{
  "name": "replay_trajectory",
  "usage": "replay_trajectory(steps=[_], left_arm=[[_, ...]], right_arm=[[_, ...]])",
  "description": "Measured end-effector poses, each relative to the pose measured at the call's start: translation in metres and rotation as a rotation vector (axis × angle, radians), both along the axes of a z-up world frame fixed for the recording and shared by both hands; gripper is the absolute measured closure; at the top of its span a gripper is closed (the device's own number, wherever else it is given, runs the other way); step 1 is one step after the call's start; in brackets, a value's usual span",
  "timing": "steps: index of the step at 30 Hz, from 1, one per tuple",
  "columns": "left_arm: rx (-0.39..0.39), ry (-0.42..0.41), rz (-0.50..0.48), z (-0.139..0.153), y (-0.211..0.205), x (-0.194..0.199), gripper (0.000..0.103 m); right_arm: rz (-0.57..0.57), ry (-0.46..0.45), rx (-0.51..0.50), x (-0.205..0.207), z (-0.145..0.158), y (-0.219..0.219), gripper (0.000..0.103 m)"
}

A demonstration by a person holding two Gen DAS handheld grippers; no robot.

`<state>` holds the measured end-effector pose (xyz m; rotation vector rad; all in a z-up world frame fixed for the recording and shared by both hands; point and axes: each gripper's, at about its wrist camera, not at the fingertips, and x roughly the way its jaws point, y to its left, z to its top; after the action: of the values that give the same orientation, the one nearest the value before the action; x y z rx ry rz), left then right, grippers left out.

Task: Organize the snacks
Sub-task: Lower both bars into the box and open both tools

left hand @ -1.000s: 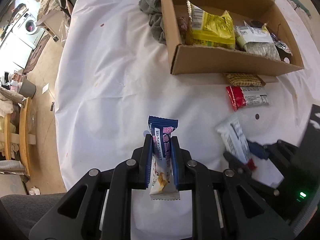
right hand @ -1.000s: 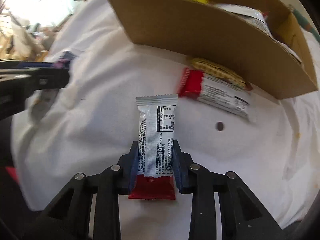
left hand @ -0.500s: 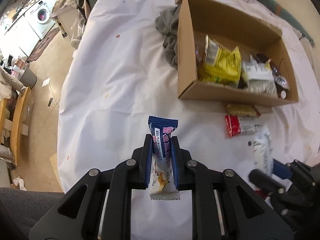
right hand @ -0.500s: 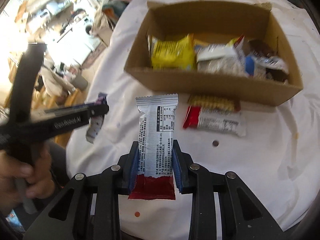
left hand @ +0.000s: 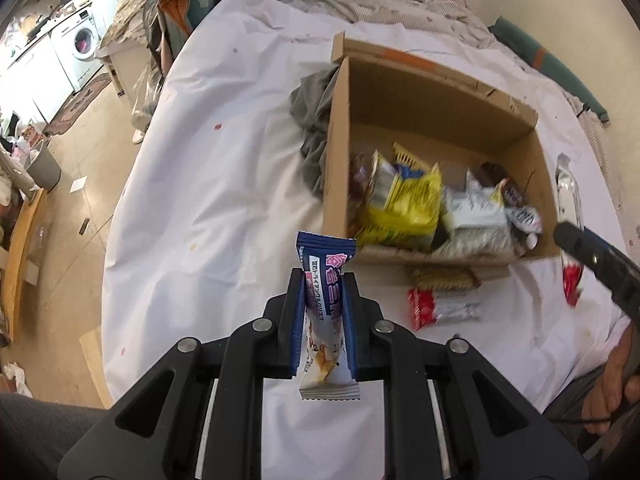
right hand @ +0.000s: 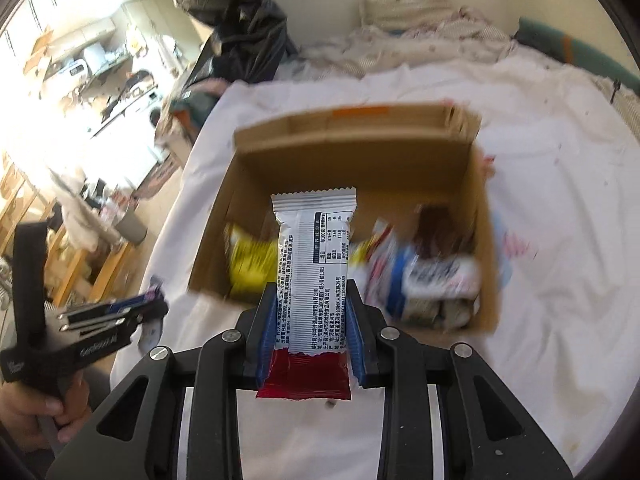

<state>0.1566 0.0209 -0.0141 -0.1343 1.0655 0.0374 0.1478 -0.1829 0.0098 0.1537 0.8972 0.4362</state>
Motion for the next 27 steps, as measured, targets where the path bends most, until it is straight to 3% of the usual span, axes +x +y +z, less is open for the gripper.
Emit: replay_trajectory(steps=[14, 21, 27], left_arm=[[0.028, -0.118, -0.089, 0.052, -0.038, 0.073, 0.089], [0.008, -0.186, -0.151, 0.032, -0.050, 0.087, 0.089], [-0.011, -0.119, -0.126, 0.007, -0.044, 0.096, 0.088]], right_arm=[[-0.085, -0.018, 0.052, 0.060, 0.005, -0.022, 0.071], [-0.136, 0.020, 0.116, 0.071, -0.015, -0.031, 0.070], [-0.128, 0.075, 0.081, 0.075, -0.034, -0.025, 0.070]])
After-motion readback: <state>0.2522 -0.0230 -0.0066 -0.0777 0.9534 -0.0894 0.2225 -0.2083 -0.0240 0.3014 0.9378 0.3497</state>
